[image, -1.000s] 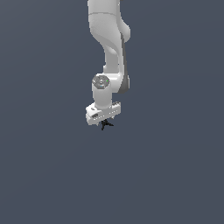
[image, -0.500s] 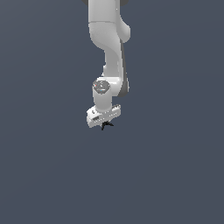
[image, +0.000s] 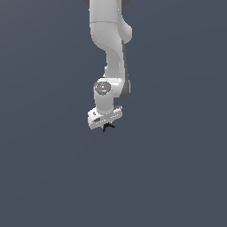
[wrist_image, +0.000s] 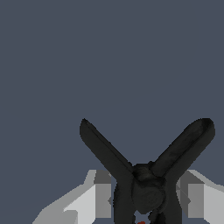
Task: Pick up the object and move it to a goal position.
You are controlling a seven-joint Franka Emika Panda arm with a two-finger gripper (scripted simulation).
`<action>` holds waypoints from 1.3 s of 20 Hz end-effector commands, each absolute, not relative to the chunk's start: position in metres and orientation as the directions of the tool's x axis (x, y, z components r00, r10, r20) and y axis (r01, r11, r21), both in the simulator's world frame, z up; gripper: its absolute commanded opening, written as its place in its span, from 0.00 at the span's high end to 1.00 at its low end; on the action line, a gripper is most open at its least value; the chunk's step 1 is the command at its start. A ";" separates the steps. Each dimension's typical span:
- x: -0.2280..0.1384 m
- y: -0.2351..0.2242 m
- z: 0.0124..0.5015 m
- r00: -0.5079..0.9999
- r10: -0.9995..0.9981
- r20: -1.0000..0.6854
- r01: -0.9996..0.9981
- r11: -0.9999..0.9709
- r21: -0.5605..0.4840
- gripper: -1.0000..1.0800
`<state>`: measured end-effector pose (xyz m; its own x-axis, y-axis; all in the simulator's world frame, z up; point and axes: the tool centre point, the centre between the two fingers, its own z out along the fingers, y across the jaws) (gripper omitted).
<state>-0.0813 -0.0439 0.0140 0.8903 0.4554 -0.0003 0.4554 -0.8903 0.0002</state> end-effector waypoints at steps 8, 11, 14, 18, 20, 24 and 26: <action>-0.076 -0.051 0.038 0.890 0.455 0.000 0.455 -0.890 0.000 1.00; -0.073 -0.055 0.055 0.890 0.456 0.000 0.456 -0.890 0.000 1.00; -0.068 -0.062 0.078 0.890 0.456 0.000 0.456 -0.890 0.000 1.00; -0.060 -0.072 0.115 0.890 0.456 0.000 0.456 -0.890 -0.001 1.00; -0.055 -0.078 0.135 0.890 0.456 0.000 0.456 -0.890 -0.001 1.00; -0.046 -0.089 0.176 0.890 0.457 0.001 0.457 -0.890 -0.001 1.00; -0.042 -0.095 0.196 0.890 0.457 0.001 0.457 -0.890 -0.001 1.00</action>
<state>-0.0447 -0.0906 0.1807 0.8899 0.4562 0.0011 0.4562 -0.8899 -0.0004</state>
